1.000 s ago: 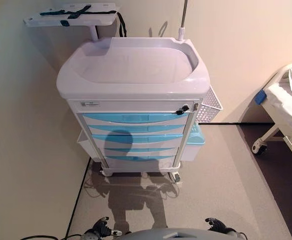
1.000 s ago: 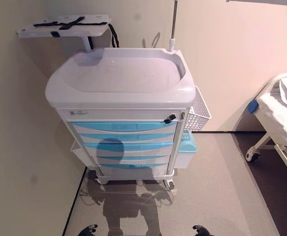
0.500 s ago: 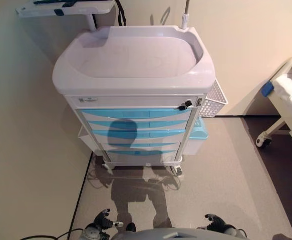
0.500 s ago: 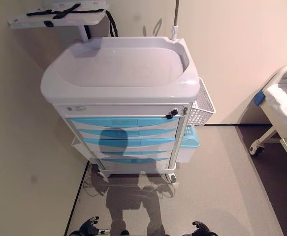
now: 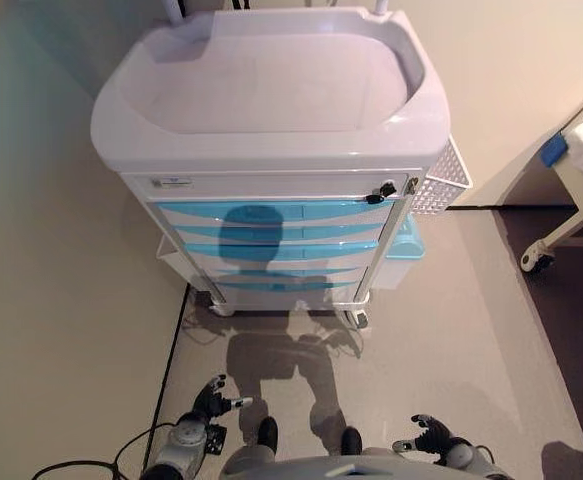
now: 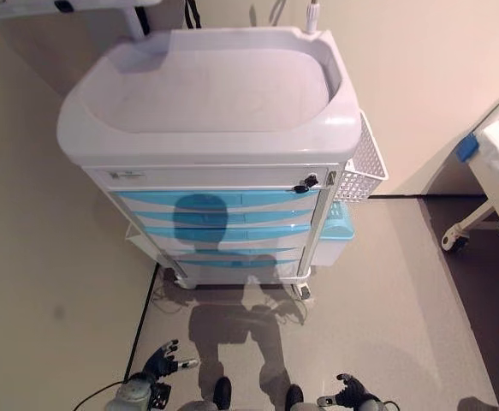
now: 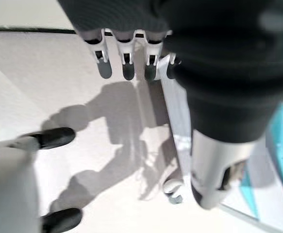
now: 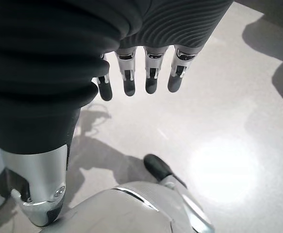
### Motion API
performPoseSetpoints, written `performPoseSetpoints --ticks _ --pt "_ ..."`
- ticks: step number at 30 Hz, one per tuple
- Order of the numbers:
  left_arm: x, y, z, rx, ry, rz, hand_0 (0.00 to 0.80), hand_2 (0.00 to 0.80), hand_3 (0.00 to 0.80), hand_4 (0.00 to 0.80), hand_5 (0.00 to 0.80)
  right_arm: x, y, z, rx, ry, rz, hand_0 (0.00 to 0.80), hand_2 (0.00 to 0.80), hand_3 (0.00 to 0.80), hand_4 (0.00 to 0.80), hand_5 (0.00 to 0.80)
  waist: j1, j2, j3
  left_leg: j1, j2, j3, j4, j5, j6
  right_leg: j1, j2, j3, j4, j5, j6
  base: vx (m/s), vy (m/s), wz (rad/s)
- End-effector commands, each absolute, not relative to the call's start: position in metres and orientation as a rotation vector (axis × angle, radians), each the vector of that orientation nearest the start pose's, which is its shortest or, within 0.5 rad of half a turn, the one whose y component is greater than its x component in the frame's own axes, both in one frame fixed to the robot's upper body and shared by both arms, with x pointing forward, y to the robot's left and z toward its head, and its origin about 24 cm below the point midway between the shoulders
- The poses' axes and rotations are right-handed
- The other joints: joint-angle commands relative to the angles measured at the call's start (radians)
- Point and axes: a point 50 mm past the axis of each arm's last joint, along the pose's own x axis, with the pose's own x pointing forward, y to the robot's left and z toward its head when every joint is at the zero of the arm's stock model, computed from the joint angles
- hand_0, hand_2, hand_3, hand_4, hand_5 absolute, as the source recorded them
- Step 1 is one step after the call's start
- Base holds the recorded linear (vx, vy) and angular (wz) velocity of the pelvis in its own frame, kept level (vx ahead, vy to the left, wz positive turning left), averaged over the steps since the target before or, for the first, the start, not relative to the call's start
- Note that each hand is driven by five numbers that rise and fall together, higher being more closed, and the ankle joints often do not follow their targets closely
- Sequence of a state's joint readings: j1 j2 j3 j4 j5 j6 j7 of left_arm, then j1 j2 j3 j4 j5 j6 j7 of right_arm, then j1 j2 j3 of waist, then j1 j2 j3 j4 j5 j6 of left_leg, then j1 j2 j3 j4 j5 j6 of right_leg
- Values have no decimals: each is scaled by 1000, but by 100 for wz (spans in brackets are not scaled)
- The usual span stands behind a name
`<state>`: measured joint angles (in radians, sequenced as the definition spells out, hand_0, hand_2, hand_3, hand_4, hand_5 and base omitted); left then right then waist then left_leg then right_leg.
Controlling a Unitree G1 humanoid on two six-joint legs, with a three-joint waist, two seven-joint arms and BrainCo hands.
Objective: Open the drawer and pick up the medicine
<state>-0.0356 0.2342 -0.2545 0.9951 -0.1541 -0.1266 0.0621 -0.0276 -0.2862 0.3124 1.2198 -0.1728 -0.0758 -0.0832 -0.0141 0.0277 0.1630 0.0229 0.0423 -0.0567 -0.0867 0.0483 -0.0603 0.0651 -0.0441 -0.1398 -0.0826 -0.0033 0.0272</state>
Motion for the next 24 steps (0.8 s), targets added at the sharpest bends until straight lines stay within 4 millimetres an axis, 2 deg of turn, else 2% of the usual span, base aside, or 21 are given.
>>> performPoseSetpoints --ticks 1,6,8,9,12,13,14,19,20,21,24 --pt "191 199 -117 187 719 28 0 0 0 0 0 125 -237 -149 -651 1053 145 0 0 0 0 0 -11 -42 32 14 -60 34 5 -64 48 -105 -104 -4 106 23 108 -57 63 -5" --pt "208 194 -107 212 657 27 0 0 0 0 0 143 -238 -142 -680 1003 136 0 0 0 0 0 -11 -36 81 -57 -74 46 70 -74 58 -183 -117 20 164 20 107 -76 46 -15" --pt "221 188 -97 188 598 35 0 0 0 0 0 158 -239 -136 -698 956 121 0 0 0 0 0 -10 -36 117 -124 -90 48 138 -84 63 -241 -125 34 218 12 106 -94 46 -8" --pt "221 188 -97 188 598 35 0 0 0 0 0 158 -239 -136 -698 956 121 0 0 0 0 0 -9 -36 116 -127 -90 49 140 -85 63 -244 -125 34 219 12 106 -61 22 -1" --pt "242 181 -76 111 477 54 0 0 0 0 0 176 -239 -127 -708 889 99 0 0 0 0 0 -6 -47 154 -216 -108 50 237 -104 74 -329 -136 48 308 0 102 -91 25 0" --pt "242 181 -76 111 477 54 0 0 0 0 0 176 -239 -127 -708 889 99 0 0 0 0 0 -6 -47 153 -219 -108 51 239 -105 74 -331 -136 49 310 -1 103 -85 0 4" --pt "252 179 -62 66 401 59 0 0 0 0 0 185 -238 -122 -711 850 88 0 0 0 0 0 -4 -55 170 -270 -109 45 294 -118 79 -375 -140 51 356 -12 99 -86 -14 7" --pt "272 172 -35 -50 275 72 0 0 0 0 0 204 -231 -112 -726 774 88 0 0 0 0 0 1 -79 194 -405 -108 35 429 -153 96 -491 -145 62 456 -33 87 -82 -26 11" --pt "272 172 -35 -50 275 72 0 0 0 0 0 204 -231 -112 -726 773 88 0 0 0 0 0 1 -79 192 -409 -108 35 432 -154 96 -495 -145 63 458 -34 87 -74 -26 7" --pt "279 166 -21 -112 215 49 0 0 0 0 0 207 -230 -110 -729 760 90 0 0 0 0 0 2 -86 197 -465 -110 33 501 -180 106 -539 -141 72 501 -51 78 -41 -10 -2" --pt "283 163 -14 -164 188 54 0 0 0 0 0 208 -230 -110 -726 757 76 0 0 0 0 0 2 -88 194 -509 -108 25 547 -195 110 -574 -139 73 530 -63 72 -42 -15 -4"
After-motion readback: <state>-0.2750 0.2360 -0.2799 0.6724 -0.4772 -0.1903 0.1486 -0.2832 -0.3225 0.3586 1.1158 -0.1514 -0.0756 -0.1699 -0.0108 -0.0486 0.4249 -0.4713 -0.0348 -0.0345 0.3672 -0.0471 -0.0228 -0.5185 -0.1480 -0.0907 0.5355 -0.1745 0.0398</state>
